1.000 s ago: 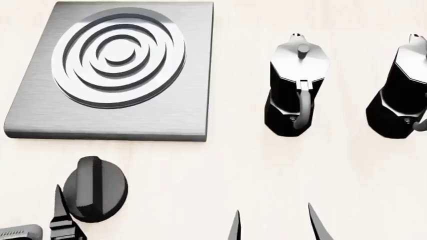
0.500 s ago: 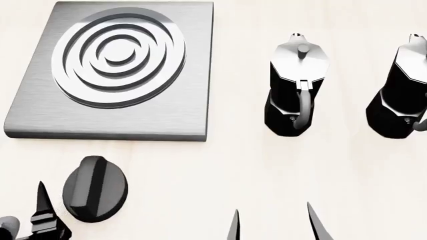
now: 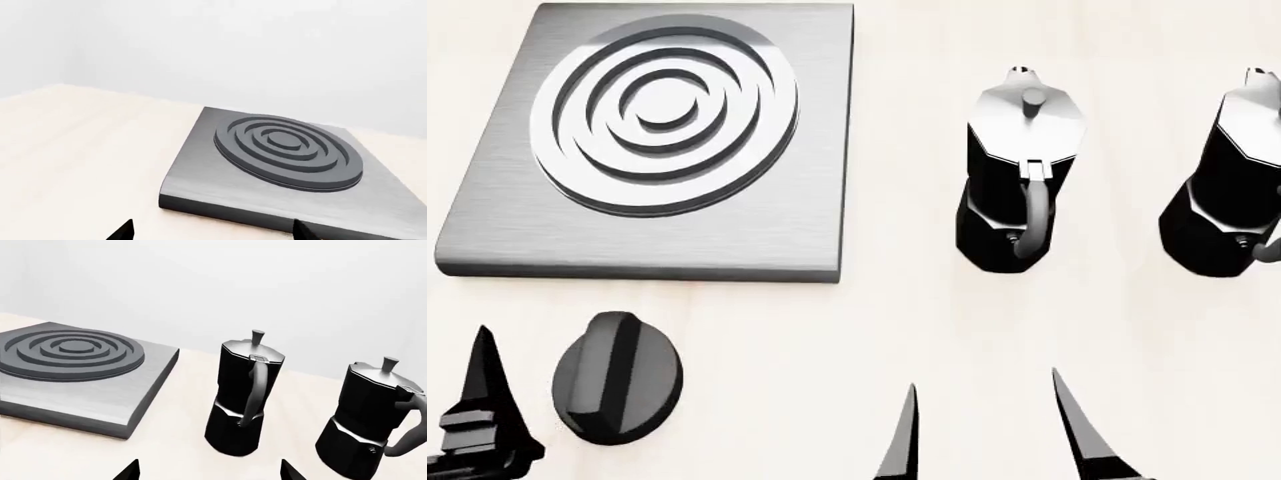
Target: Turn off the stove.
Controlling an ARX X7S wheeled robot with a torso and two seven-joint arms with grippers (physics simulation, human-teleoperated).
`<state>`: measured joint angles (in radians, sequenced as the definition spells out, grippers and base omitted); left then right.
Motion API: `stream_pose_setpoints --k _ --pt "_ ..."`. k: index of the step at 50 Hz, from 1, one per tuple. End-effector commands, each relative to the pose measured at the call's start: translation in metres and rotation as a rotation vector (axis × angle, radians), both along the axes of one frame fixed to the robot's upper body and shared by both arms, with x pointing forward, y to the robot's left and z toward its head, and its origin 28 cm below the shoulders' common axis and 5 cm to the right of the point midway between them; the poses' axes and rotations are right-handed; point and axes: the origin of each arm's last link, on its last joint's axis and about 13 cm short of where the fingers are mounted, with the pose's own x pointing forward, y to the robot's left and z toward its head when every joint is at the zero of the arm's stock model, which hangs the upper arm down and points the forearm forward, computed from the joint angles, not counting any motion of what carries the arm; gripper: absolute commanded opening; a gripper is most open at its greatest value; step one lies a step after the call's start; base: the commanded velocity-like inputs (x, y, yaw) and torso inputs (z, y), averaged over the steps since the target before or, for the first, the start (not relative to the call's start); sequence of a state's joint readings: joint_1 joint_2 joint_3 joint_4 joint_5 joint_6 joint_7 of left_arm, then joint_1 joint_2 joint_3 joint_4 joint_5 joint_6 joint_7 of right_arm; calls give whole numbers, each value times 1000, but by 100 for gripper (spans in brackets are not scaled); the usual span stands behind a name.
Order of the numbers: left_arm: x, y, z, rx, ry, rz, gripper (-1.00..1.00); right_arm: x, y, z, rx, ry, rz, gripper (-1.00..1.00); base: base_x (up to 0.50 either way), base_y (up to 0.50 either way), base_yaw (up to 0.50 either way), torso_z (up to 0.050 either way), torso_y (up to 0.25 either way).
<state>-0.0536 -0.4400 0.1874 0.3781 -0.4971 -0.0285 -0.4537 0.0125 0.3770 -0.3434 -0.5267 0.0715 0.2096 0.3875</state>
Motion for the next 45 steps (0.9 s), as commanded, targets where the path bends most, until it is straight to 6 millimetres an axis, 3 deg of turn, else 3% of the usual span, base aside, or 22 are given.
stream_pose_setpoints --k 1,45 --pt "-7 0 17 -7 -53 -68 100 11 -2 14 -2 -38 -14 100 0 0 0 0 0" --pt "-13 -6 49 -67 -97 -157 100 20 0 44 -41 -135 3 100 0 0 0 0 0"
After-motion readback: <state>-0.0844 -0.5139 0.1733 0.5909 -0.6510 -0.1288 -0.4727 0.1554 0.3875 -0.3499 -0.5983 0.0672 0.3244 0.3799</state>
